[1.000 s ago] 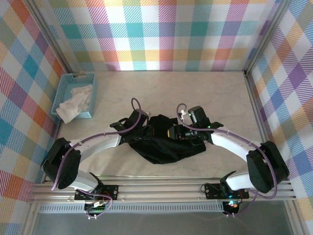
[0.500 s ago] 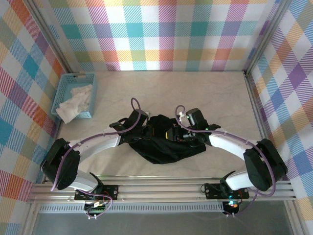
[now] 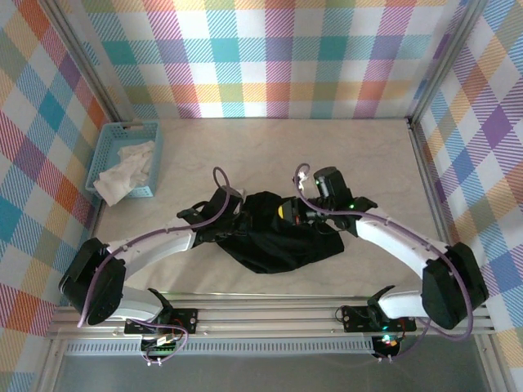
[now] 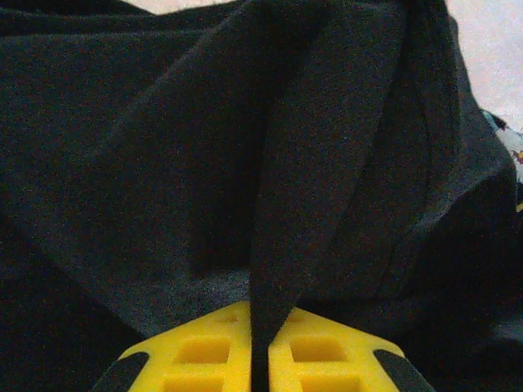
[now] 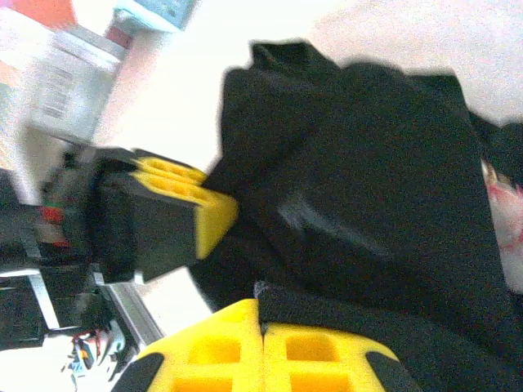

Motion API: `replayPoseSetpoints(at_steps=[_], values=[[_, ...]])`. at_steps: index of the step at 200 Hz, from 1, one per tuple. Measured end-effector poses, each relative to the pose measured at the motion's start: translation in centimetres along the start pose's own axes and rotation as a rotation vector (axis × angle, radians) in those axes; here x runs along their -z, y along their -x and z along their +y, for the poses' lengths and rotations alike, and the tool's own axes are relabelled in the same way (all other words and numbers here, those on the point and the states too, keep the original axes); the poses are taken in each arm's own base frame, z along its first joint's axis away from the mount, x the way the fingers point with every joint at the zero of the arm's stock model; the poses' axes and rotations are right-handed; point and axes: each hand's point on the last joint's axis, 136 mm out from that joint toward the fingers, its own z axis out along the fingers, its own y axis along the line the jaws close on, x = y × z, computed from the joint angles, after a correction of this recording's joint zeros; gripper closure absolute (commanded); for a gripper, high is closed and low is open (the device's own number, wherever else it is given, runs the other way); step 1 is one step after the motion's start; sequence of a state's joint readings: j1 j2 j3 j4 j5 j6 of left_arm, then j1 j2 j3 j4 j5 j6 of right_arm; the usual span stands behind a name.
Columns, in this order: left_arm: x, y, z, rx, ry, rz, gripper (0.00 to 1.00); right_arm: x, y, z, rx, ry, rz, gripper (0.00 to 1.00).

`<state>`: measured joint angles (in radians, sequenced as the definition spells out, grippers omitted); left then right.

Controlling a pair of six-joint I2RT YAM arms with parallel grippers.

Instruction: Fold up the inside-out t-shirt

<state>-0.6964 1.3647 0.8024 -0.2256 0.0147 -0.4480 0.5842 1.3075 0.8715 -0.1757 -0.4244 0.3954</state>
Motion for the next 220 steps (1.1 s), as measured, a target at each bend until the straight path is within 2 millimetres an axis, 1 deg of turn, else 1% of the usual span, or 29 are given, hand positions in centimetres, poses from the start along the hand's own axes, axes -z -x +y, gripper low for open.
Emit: replayPoseSetpoints(at_steps=[15, 33, 60, 86, 97, 121, 138, 150, 162, 171, 187, 197, 208, 216, 220], values=[[0.4, 0.4, 0.3, 0.004, 0.003, -0.019, 0.91, 0.9, 1.3, 1.5, 0.054, 0.028, -0.024, 1.0], [0.8, 0.8, 0.6, 0.012, 0.008, -0.036, 0.91, 1.6, 1.9, 2.7, 0.098, 0.058, -0.032, 1.0], [1.1, 1.4, 1.2, 0.017, 0.025, -0.058, 0.93, 1.9, 1.6, 3.7, 0.118, 0.109, -0.007, 1.0], [1.7, 2.2, 2.1, 0.024, 0.056, -0.092, 0.97, 1.9, 1.1, 4.8, 0.12, 0.168, 0.017, 1.0], [2.1, 2.6, 2.7, 0.032, 0.071, -0.114, 0.99, 1.8, 0.9, 5.3, 0.123, 0.189, 0.027, 1.0], [3.3, 3.0, 3.9, 0.049, 0.105, -0.161, 1.0, 0.8, 0.0, 6.7, 0.13, 0.237, 0.064, 1.0], [3.8, 2.6, 4.9, 0.059, 0.139, -0.171, 0.99, -0.2, -0.8, 7.7, 0.141, 0.272, 0.093, 1.0], [3.9, 2.2, 5.7, 0.063, 0.172, -0.168, 0.98, -1.3, -1.7, 8.5, 0.144, 0.299, 0.125, 1.0], [4.1, 1.7, 6.7, 0.071, 0.208, -0.165, 0.97, -2.4, -2.7, 9.1, 0.149, 0.319, 0.161, 1.0], [4.2, 1.5, 7.3, 0.08, 0.235, -0.167, 0.96, -3.6, -3.7, 9.8, 0.154, 0.334, 0.204, 1.0], [4.8, 1.2, 8.8, 0.098, 0.291, -0.18, 0.94, -5.2, -5.3, 11.0, 0.164, 0.361, 0.268, 0.97], [5.1, 1.1, 9.7, 0.111, 0.32, -0.187, 0.88, -5.9, -6.1, 11.7, 0.176, 0.378, 0.3, 0.94], [5.4, 1.1, 10.6, 0.128, 0.352, -0.198, 0.83, -6.2, -6.7, 12.3, 0.187, 0.393, 0.326, 0.89], [5.6, 1.1, 11.2, 0.146, 0.372, -0.206, 0.76, -6.1, -7.2, 12.9, 0.202, 0.409, 0.343, 0.85], [5.7, 1.1, 11.5, 0.151, 0.384, -0.206, 0.7, -6.0, -7.3, 13.1, 0.208, 0.416, 0.35, 0.81]])
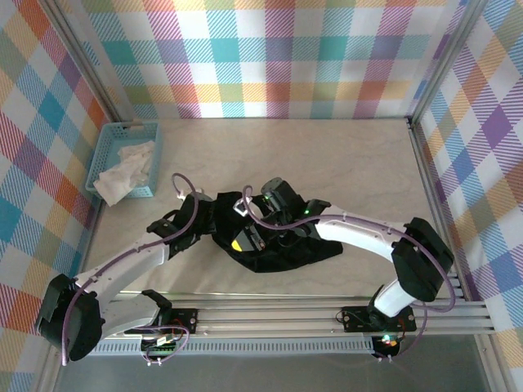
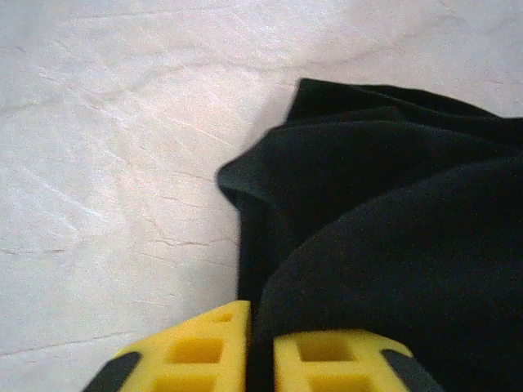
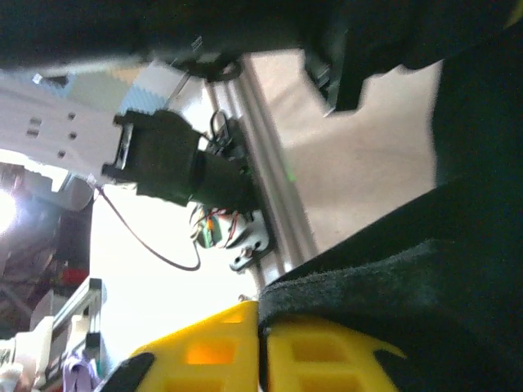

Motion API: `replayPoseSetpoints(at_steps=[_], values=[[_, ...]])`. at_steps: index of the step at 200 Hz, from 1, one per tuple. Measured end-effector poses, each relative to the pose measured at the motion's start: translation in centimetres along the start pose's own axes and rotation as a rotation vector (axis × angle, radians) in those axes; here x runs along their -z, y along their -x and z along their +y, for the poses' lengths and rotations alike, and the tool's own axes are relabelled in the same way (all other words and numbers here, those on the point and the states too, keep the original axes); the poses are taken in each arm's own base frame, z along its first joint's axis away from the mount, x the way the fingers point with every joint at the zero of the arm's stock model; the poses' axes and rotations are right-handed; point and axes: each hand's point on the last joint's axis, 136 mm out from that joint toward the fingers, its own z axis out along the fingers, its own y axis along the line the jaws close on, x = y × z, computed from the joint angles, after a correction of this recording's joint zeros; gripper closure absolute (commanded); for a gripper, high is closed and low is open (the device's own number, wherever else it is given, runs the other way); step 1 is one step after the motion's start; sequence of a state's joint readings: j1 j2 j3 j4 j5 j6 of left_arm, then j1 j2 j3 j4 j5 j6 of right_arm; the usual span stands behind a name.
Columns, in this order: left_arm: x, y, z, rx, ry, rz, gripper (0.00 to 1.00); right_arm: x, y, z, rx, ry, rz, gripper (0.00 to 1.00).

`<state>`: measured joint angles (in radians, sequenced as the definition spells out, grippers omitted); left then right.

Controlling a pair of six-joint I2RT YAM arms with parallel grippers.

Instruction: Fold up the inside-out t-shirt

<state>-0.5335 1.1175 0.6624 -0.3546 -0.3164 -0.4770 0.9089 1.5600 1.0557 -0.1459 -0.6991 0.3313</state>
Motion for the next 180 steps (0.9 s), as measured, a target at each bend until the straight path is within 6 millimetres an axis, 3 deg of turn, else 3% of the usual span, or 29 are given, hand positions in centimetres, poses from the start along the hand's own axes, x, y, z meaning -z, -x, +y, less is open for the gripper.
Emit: replayPoseSetpoints(at_steps=[20, 52, 75, 94, 113, 141, 161, 180], values=[[-0.2, 0.0, 1.5, 0.029, 0.049, 0.0, 0.49, 0.4, 0.0, 0.9, 0.05, 0.015, 0.023, 0.68], [0.5, 0.2, 2.6, 0.054, 0.079, -0.012, 0.35, 2.6, -0.4, 1.6, 0.14, -0.031, 0.037, 0.62], [1.5, 0.8, 1.5, 0.066, 0.009, -0.019, 0.25, 6.2, 1.0, 0.6, 0.151, -0.1, -0.042, 0.56], [2.1, 1.8, -0.1, 0.08, -0.065, -0.024, 0.22, 8.4, 2.2, -0.8, 0.139, -0.159, -0.103, 0.53], [2.7, 2.8, -2.4, 0.066, -0.13, -0.015, 0.2, 10.6, 2.4, -4.6, 0.043, -0.263, -0.165, 0.48], [3.2, 4.9, -6.7, 0.024, -0.226, -0.027, 0.12, 13.5, 1.0, -11.2, -0.13, -0.497, -0.212, 0.32], [1.6, 5.3, -9.5, -0.013, -0.263, 0.025, 0.12, 14.5, 0.3, -14.3, -0.202, -0.627, -0.215, 0.26], [-1.1, 4.1, -11.2, -0.043, -0.273, 0.102, 0.19, 14.3, -0.8, -17.2, -0.26, -0.702, -0.181, 0.25]])
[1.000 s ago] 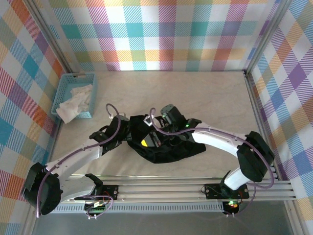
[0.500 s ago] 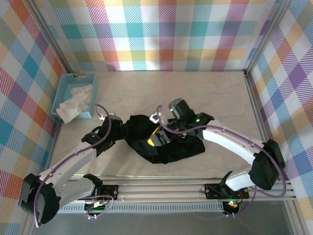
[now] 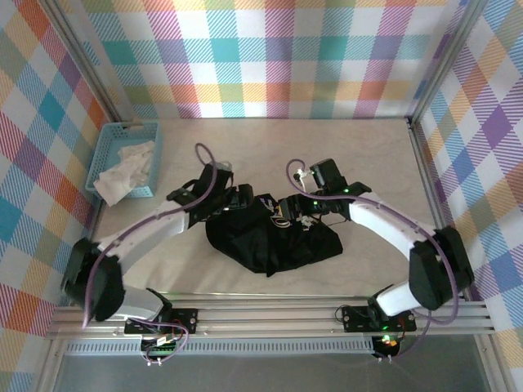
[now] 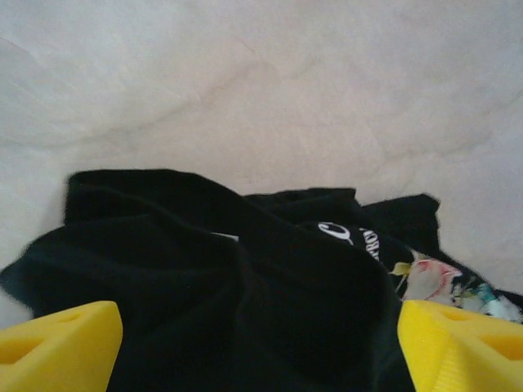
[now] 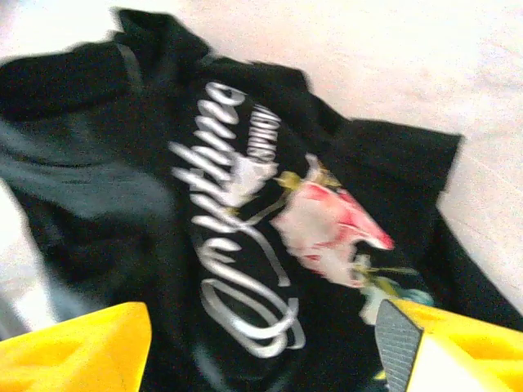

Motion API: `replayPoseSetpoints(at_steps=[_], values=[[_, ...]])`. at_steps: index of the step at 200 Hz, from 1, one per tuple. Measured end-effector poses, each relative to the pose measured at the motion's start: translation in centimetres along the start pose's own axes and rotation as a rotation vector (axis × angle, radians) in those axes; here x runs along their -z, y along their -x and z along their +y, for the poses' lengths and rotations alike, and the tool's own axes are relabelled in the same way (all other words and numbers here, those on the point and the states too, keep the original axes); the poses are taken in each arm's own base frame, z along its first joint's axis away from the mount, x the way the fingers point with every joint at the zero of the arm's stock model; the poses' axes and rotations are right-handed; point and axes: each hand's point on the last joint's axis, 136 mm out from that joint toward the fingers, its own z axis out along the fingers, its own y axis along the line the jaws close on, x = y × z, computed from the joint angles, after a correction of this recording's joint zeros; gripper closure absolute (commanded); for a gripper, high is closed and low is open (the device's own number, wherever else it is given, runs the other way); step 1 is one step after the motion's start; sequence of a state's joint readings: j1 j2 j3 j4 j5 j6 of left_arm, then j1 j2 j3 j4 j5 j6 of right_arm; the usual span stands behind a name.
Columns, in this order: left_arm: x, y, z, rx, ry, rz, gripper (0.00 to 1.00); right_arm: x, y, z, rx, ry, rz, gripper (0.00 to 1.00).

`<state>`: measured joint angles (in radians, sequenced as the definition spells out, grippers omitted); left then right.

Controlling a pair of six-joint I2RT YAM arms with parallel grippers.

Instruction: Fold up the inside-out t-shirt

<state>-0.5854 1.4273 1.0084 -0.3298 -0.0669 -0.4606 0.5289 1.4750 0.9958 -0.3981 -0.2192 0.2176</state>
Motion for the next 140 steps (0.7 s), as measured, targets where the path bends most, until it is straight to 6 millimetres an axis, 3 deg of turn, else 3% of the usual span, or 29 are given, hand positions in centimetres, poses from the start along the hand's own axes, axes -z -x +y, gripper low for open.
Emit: replayPoseSetpoints(at_steps=[29, 51, 71, 96, 110, 123, 140], values=[[-2.9, -2.6, 0.1, -0.017, 0.01, 0.112, 0.43, -3.7, -2.4, -2.6, -0.052, -0.065, 0.118, 0.3], [-3.1, -2.7, 0.0, -0.003, 0.003, 0.113, 0.73, -5.4, -3.8, -3.8, -0.055, -0.093, 0.179, 0.65], [-3.2, -2.0, -0.4, -0.007, -0.015, 0.089, 1.0, -5.6, -3.1, -3.9, -0.032, -0.101, 0.173, 0.97], [-2.7, -0.3, -0.4, 0.008, -0.031, 0.049, 1.0, -4.4, 1.5, -3.4, 0.037, -0.11, 0.077, 1.0], [-1.7, 2.4, -0.6, 0.031, -0.056, -0.013, 1.0, -2.7, 5.3, -2.9, 0.075, -0.108, -0.019, 1.0], [0.2, 5.6, -1.2, 0.049, -0.092, -0.097, 1.0, 0.2, 8.7, -2.3, 0.107, -0.11, -0.129, 1.0], [4.6, 10.0, -2.9, 0.048, -0.178, -0.252, 1.0, 5.7, 12.1, -0.7, 0.157, -0.109, -0.297, 1.0]])
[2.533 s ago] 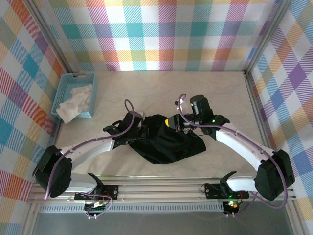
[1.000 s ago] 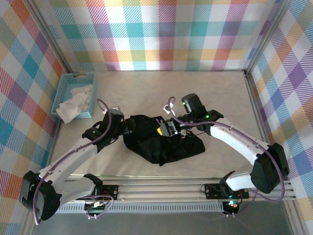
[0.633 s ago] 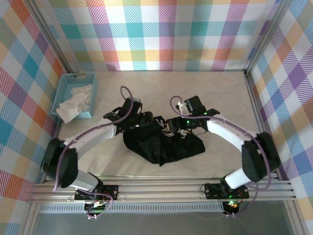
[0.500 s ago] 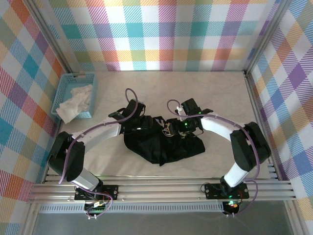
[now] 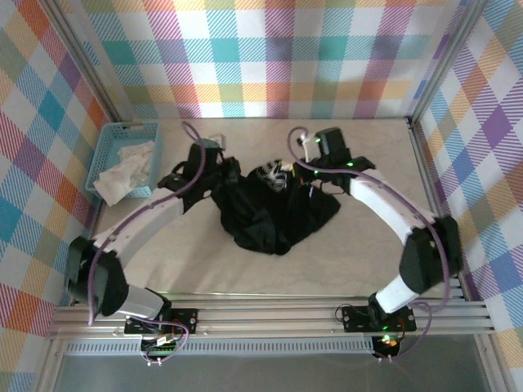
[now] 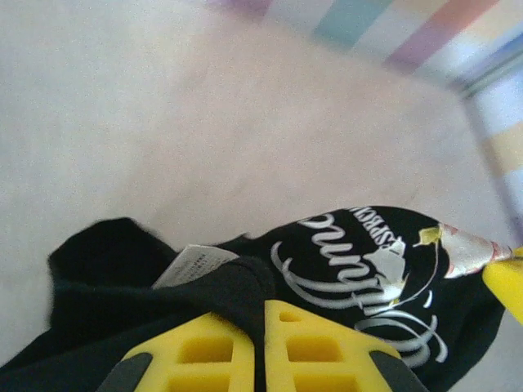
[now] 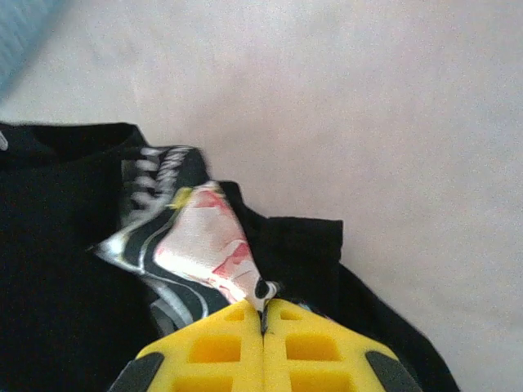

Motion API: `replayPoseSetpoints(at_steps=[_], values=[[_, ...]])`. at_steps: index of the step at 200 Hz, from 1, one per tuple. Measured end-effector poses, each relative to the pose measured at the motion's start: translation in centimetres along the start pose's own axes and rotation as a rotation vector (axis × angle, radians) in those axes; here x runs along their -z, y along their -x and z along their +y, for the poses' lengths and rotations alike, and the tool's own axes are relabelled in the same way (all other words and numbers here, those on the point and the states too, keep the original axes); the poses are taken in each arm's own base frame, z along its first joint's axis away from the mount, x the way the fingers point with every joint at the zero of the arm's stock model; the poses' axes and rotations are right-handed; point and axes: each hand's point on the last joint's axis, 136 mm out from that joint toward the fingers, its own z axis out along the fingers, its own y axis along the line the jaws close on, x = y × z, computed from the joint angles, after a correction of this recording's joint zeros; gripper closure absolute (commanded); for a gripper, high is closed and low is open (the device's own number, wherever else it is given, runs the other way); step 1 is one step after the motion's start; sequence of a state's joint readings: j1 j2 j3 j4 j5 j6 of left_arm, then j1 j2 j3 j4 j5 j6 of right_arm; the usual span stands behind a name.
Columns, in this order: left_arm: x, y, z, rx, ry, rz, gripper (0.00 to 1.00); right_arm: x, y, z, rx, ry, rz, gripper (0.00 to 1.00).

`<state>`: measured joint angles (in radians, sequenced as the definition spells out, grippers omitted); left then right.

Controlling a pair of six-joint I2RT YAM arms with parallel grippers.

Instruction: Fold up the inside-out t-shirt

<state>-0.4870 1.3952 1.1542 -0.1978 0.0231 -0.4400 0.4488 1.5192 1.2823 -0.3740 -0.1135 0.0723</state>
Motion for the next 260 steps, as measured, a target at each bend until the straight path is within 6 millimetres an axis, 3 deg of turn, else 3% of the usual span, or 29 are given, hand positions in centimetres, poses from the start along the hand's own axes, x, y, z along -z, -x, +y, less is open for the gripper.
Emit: replayPoseSetpoints(at_steps=[12, 27, 43, 47, 57, 69, 92, 100, 109, 132, 165, 209, 226, 260], values=[[3.0, 2.7, -2.0, -0.013, -0.075, -0.097, 1.0, 4.1, 3.1, 0.7, 0.028, 0.005, -0.129, 1.0], [6.9, 4.4, -3.6, -0.028, -0.161, -0.197, 1.0, 8.6, 4.9, 2.2, 0.062, 0.038, -0.265, 1.0], [9.9, 3.4, -3.2, -0.032, -0.201, -0.247, 1.0, 11.4, 3.6, 3.5, 0.081, 0.083, -0.331, 0.81], [10.3, 2.6, -2.8, -0.031, -0.2, -0.245, 0.93, 11.5, 2.6, 3.6, 0.071, 0.095, -0.328, 0.74], [10.5, -0.4, -0.8, -0.027, -0.174, -0.212, 0.66, 11.1, -0.3, 3.6, 0.053, 0.114, -0.291, 0.61], [9.8, -4.7, 2.1, -0.019, -0.118, -0.136, 0.34, 9.3, -4.8, 3.2, 0.012, 0.131, -0.199, 0.52], [7.2, -12.5, 7.6, 0.002, 0.046, 0.083, 0.15, 5.0, -13.6, 1.9, -0.103, 0.129, 0.059, 0.41], [6.7, -14.3, 8.9, 0.009, 0.099, 0.152, 0.12, 4.1, -15.3, 1.8, -0.134, 0.134, 0.123, 0.39], [6.2, -15.1, 9.5, 0.017, 0.126, 0.185, 0.1, 3.6, -15.8, 2.1, -0.147, 0.15, 0.149, 0.38], [4.1, -14.2, 9.0, 0.015, 0.154, 0.229, 0.1, 2.1, -13.8, 3.2, -0.152, 0.196, 0.138, 0.35], [-0.7, -11.6, 6.9, 0.002, 0.134, 0.243, 0.11, -1.6, -9.9, 4.1, -0.145, 0.22, 0.102, 0.33], [-5.8, -13.6, 6.7, -0.007, 0.124, 0.347, 0.19, -5.6, -9.2, 2.9, -0.154, 0.149, 0.118, 0.3], [-7.3, -14.0, 6.4, -0.005, 0.11, 0.367, 0.31, -7.2, -7.9, 2.1, -0.143, 0.108, 0.108, 0.29], [-9.4, -14.5, 6.1, 0.006, 0.091, 0.382, 0.71, -11.1, -4.5, 0.6, -0.1, 0.032, 0.07, 0.29]])
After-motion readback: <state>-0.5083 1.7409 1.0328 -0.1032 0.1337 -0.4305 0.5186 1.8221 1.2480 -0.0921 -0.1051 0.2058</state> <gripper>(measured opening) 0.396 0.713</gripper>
